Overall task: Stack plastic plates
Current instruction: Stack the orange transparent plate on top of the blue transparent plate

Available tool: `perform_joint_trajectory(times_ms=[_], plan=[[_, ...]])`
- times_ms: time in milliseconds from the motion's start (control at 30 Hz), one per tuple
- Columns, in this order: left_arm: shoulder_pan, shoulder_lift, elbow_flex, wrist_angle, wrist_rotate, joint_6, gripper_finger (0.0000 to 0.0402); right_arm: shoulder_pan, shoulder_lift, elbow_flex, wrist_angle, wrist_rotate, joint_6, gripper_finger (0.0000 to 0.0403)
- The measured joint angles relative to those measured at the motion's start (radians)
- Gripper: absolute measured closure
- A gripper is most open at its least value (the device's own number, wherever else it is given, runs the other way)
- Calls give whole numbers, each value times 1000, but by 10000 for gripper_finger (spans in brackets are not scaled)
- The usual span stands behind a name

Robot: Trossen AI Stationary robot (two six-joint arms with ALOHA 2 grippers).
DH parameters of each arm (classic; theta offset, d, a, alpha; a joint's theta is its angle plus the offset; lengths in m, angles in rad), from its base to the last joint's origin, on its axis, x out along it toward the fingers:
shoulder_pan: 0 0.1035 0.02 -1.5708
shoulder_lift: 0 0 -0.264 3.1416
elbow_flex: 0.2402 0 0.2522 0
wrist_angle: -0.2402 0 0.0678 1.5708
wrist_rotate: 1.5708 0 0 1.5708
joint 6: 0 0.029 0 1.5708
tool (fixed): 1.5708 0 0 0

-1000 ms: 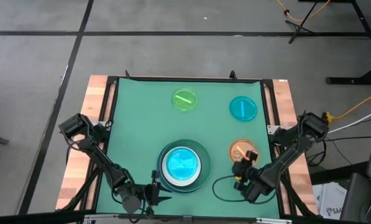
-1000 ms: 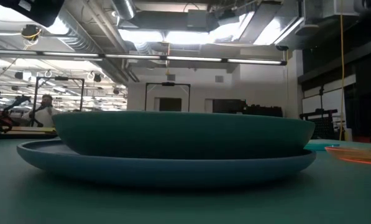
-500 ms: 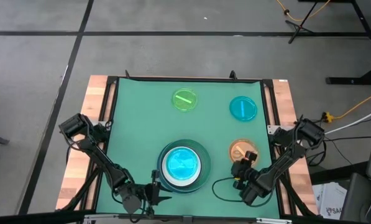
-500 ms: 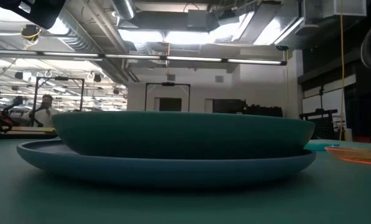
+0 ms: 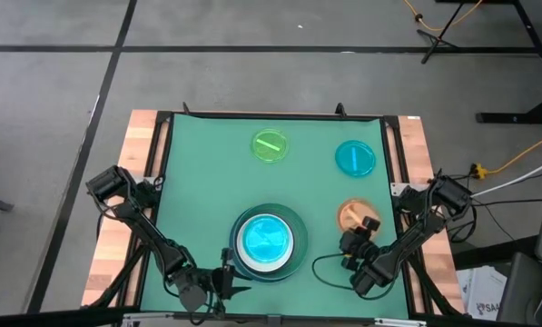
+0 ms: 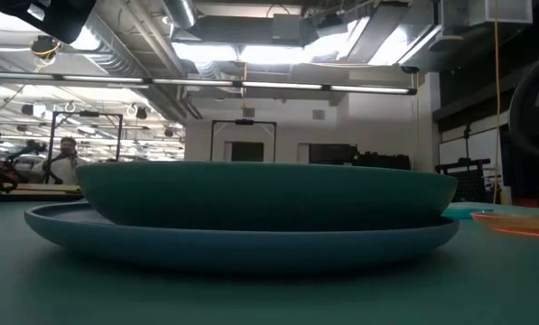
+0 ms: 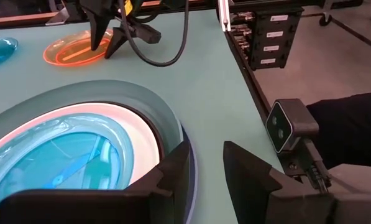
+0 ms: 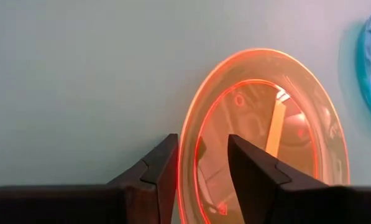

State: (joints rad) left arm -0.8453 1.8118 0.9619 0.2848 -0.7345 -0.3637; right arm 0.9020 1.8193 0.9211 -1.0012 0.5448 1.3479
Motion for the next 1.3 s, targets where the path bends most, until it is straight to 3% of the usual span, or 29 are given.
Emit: perform_joint_trajectory(times_ms=[133, 400, 867, 1300], plan=[[0, 0, 0, 0, 0, 0, 310, 0, 0, -1, -3, -7, -4, 287], [1, 0, 0, -5, 0, 0, 310, 0, 0, -1, -9, -16, -28, 394], [1, 0, 0, -5, 0, 4, 310, 1, 0, 18, 6, 1, -80, 401], [1, 0, 0, -5, 0, 6, 310, 2, -1, 237, -66, 164, -251, 402]])
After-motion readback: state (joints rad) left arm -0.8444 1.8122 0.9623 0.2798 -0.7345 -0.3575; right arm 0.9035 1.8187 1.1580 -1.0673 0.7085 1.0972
